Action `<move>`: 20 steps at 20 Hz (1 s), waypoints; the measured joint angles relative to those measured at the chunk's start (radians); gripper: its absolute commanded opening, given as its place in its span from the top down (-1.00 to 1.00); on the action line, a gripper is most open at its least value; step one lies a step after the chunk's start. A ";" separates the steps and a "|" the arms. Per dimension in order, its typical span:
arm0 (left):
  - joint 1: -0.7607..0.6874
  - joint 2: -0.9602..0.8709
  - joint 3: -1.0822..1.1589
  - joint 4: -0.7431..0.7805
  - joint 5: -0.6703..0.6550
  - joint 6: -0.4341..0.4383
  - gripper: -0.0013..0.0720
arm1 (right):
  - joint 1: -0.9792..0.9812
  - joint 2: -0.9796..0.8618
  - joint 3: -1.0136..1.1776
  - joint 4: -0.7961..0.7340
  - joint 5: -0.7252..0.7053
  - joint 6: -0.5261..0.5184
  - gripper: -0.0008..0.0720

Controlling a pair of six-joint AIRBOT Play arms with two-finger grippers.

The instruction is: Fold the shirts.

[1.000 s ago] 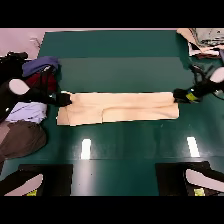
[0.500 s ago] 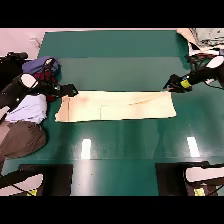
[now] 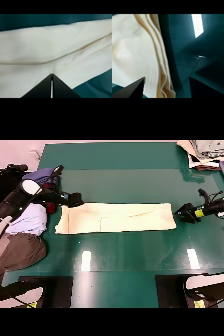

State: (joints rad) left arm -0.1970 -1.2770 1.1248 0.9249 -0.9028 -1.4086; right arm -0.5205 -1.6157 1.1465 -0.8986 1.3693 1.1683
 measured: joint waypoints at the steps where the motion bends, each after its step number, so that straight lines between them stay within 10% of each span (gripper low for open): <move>1: -0.026 -0.005 0.002 -0.010 0.019 -0.003 0.91 | -0.001 -0.019 -0.009 0.022 0.008 -0.015 -0.56; 7: -0.169 -0.164 0.099 -0.061 0.082 -0.043 0.91 | 0.075 -0.085 -0.035 0.108 -0.019 -0.098 0.92; 20: -0.339 -0.561 0.433 -0.087 0.065 -0.102 0.91 | 0.299 0.269 0.252 0.146 0.064 0.066 0.92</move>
State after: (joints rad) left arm -0.5362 -1.8378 1.5581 0.8383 -0.8375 -1.5108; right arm -0.2214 -1.3472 1.3983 -0.7528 1.4334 1.2346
